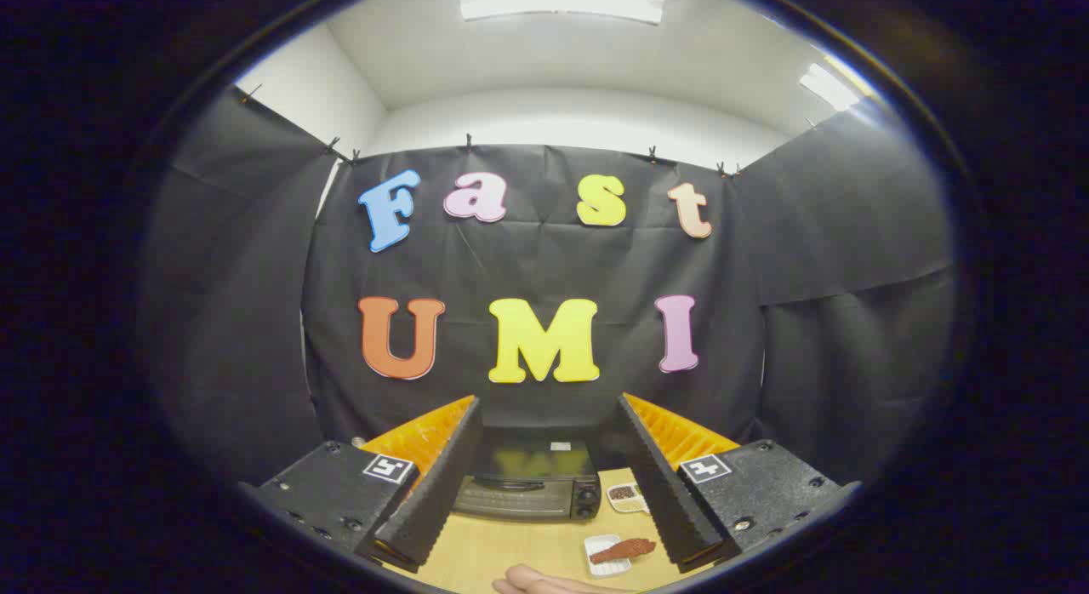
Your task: Open the toaster oven, put the food inside, and close the toaster oven door.
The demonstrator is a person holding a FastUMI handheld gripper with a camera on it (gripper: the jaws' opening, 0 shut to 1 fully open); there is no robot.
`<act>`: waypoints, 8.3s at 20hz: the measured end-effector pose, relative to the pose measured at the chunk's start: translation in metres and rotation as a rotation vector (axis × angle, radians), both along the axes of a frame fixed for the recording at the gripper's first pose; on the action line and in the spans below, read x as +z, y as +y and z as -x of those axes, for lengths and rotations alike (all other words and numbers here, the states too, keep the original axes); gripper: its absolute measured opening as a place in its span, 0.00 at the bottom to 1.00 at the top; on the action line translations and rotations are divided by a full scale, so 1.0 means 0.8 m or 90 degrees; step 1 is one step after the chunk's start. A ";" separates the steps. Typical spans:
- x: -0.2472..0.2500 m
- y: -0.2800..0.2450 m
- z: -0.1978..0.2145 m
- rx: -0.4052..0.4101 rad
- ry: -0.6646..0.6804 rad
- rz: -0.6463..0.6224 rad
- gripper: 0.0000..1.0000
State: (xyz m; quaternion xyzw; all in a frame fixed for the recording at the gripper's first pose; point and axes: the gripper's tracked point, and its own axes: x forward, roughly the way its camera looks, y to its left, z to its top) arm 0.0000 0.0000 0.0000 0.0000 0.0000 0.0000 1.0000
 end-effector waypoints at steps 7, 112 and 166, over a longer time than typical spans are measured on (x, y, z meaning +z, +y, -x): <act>-0.001 -0.012 0.008 0.009 0.009 -0.011 0.99; -0.501 -0.233 -0.091 0.139 0.671 -0.207 0.76; -0.490 0.086 -0.352 0.167 0.272 -0.413 0.10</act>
